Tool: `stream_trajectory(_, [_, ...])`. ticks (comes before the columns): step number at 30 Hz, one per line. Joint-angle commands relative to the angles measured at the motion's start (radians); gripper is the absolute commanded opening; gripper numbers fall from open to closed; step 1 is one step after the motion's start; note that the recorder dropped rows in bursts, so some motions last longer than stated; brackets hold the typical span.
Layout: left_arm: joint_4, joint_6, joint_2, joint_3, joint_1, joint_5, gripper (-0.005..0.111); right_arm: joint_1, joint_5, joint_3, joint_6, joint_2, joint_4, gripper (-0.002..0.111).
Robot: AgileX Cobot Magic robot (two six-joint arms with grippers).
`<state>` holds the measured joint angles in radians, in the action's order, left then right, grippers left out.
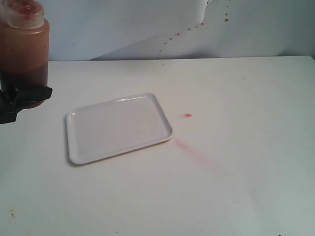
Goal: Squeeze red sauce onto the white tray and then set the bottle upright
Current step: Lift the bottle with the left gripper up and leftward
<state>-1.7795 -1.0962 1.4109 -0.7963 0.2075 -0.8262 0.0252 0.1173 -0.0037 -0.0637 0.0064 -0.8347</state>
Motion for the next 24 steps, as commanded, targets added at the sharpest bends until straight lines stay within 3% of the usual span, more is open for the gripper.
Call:
stream_trajectory(1, [0.035,0.003,-0.009,-0.006,0.002,-0.004,0.000,0.007,0.007,0.004,-0.011,-0.006,-0.011,0.000])
stream_trajectory(9, [0.040,0.027,-0.009,-0.006,0.002,-0.008,0.000,0.005,-0.112,-0.009,-0.015,-0.006,-0.009,0.000])
stream_trajectory(16, [0.041,0.058,-0.009,-0.006,0.002,-0.004,0.000,0.005,-0.105,-0.274,-0.206,-0.003,0.157,0.000])
stream_trajectory(24, [0.041,0.058,-0.009,-0.006,0.002,-0.004,0.000,-0.052,-0.112,-0.553,-0.254,0.370,0.414,0.000])
